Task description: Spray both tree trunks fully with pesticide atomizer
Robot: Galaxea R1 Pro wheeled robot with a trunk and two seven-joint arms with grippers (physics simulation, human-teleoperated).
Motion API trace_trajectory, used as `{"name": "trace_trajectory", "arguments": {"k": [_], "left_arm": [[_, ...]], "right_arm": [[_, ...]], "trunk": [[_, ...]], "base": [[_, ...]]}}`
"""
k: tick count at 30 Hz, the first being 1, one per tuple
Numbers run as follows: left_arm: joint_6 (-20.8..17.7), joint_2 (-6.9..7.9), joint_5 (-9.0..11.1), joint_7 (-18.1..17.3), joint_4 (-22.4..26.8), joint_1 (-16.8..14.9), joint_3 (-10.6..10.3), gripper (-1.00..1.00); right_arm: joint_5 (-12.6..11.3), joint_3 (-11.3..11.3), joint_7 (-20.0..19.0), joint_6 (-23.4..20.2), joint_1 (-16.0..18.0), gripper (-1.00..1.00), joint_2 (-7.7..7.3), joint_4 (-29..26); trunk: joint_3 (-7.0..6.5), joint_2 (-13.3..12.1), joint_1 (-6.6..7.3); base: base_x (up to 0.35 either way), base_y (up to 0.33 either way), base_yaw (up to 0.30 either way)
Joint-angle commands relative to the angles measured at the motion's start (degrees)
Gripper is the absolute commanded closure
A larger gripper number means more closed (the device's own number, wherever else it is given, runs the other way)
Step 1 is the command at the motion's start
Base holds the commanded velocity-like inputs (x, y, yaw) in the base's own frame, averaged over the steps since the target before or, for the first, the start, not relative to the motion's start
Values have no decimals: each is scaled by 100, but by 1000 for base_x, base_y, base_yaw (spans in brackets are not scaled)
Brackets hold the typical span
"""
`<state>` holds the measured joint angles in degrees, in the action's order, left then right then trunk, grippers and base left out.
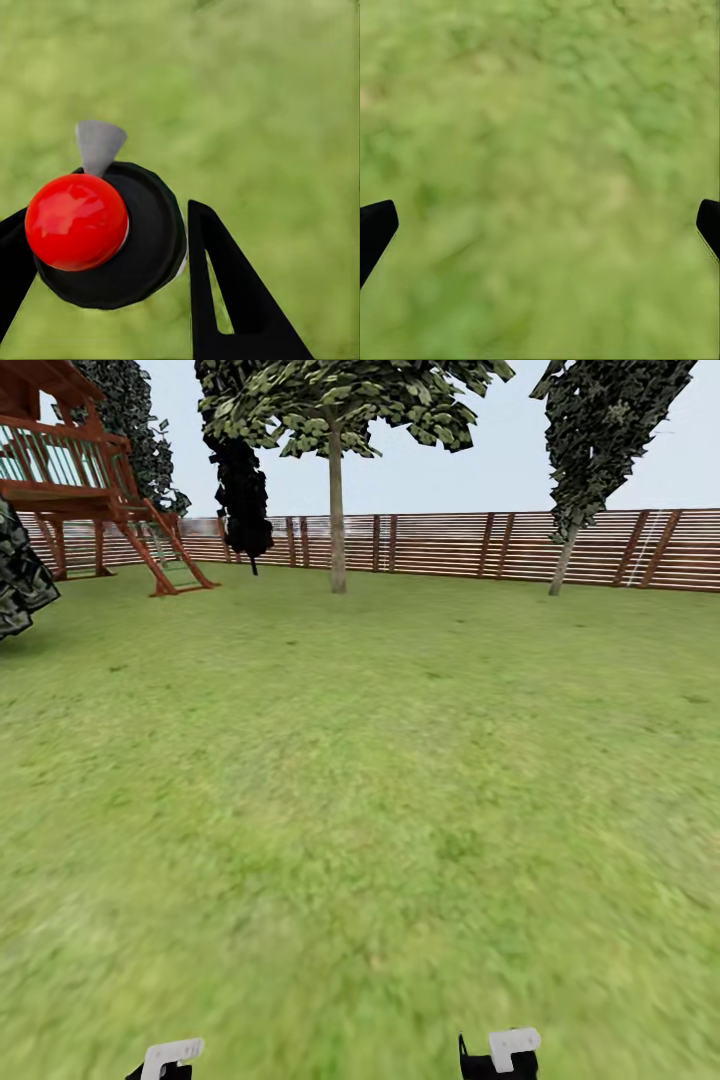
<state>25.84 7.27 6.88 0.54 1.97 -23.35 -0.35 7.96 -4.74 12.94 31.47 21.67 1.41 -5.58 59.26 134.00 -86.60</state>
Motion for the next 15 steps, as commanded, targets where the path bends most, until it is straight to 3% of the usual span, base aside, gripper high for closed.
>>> {"name": "trace_trajectory", "arguments": {"k": [1,15], "left_arm": [[17,1,32,-1,-4,-3,-9,100],[17,0,32,-1,-4,-3,-9,100]], "right_arm": [[30,-44,60,0,4,-100,0,5],[30,-44,60,0,4,-100,0,5]], "trunk": [[5,2,-2],[5,2,-2]], "base": [[339,0,0],[339,0,0]]}}
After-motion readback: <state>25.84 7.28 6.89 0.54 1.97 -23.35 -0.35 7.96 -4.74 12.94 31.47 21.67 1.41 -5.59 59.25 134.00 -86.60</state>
